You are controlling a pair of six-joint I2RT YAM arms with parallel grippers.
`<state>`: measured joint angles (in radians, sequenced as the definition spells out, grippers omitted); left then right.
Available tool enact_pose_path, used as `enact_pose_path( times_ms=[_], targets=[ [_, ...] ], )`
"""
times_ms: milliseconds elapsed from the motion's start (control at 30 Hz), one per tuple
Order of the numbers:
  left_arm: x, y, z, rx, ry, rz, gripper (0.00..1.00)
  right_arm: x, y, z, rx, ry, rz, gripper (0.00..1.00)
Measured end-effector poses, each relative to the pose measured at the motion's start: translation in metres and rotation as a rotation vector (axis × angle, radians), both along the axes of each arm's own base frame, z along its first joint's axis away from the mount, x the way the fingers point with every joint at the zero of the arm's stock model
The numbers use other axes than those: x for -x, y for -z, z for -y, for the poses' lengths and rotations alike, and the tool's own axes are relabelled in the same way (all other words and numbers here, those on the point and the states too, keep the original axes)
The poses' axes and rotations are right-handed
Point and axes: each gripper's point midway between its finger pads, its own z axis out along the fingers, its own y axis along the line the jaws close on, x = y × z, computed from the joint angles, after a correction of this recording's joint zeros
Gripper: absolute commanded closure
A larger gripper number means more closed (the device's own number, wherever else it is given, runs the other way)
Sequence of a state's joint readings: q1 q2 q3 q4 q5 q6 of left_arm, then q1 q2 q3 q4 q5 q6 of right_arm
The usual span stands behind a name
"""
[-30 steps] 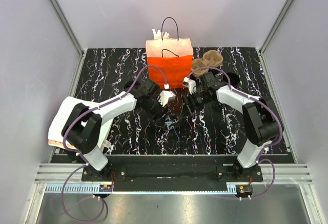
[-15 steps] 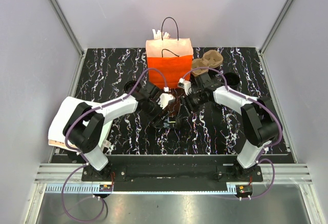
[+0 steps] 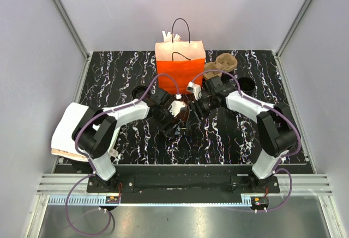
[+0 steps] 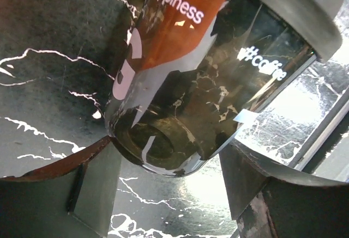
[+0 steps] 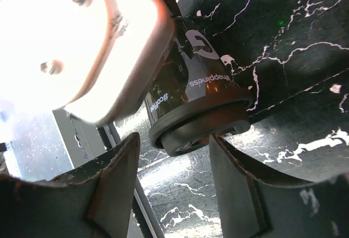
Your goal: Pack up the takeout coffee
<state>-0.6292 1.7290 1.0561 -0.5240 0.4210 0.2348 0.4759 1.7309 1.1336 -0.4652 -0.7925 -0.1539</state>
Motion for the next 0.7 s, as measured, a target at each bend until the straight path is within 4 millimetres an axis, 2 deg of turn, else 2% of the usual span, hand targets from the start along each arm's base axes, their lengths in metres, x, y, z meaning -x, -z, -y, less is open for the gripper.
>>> enact_pose_path(
  times_ms=[200, 367, 467, 700],
  targets=[
    [-0.007, -0.004, -0.003, 0.038, -0.022, -0.018, 0.28, -0.014, -0.016, 0.015, -0.032, 0.048, 0.033, 0.40],
    [-0.010, -0.005, -0.006, 0.052, -0.032, -0.025, 0.28, -0.031, -0.015, 0.035, -0.039, 0.113, 0.027, 0.41],
    [-0.009, -0.007, -0.004, 0.063, -0.027, -0.030, 0.28, -0.032, -0.004, 0.037, -0.032, 0.113, -0.005, 0.43],
    [-0.012, -0.015, 0.002, 0.091, -0.012, -0.025, 0.28, -0.032, 0.041, 0.043, 0.006, 0.133, -0.138, 0.47]
  ],
)
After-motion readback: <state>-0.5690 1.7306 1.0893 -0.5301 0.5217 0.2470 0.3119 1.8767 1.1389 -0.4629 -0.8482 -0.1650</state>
